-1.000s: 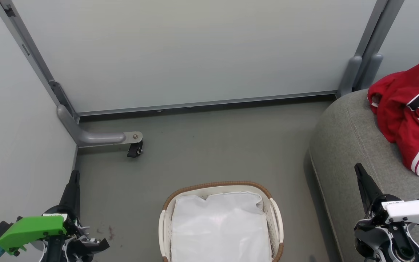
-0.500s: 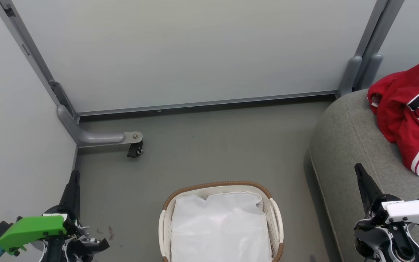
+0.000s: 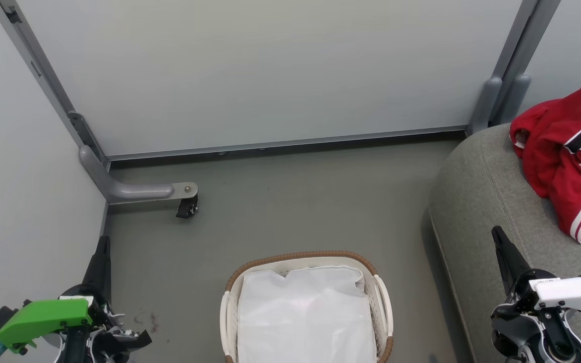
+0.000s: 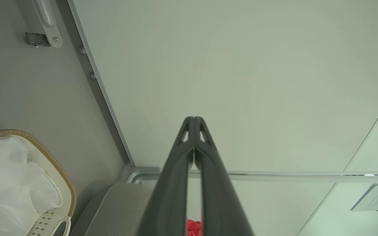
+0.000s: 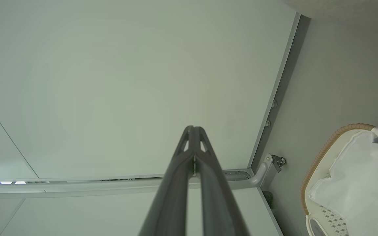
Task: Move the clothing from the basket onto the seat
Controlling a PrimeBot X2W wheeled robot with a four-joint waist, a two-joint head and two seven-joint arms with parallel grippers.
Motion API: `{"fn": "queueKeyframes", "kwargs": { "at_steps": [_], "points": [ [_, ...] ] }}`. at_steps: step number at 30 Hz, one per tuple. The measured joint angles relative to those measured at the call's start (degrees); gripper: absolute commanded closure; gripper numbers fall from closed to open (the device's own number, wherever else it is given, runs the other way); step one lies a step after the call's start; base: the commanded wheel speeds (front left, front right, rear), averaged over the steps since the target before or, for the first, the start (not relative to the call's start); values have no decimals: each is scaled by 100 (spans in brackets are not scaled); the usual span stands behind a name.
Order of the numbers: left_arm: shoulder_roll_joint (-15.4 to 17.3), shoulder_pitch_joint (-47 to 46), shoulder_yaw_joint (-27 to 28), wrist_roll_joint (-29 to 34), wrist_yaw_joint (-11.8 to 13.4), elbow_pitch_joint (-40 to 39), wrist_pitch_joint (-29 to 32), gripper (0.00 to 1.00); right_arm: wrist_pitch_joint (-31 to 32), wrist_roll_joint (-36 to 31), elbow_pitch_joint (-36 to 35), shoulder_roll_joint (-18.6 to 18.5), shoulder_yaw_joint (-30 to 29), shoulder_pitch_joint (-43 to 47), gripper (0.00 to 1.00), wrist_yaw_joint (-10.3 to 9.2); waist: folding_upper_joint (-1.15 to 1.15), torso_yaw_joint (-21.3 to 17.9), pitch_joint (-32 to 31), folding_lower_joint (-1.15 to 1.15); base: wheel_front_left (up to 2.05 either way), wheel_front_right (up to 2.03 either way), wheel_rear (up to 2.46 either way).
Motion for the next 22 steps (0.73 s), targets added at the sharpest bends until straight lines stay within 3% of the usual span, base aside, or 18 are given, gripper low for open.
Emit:
{"fn": "queueKeyframes", "kwargs": {
  "at_steps": [22],
  "points": [
    [0, 0, 0, 0, 0, 0, 0, 100, 0, 0, 0, 0, 0, 0, 100, 0, 0, 0, 0, 0, 0, 0, 0]
  ]
}}
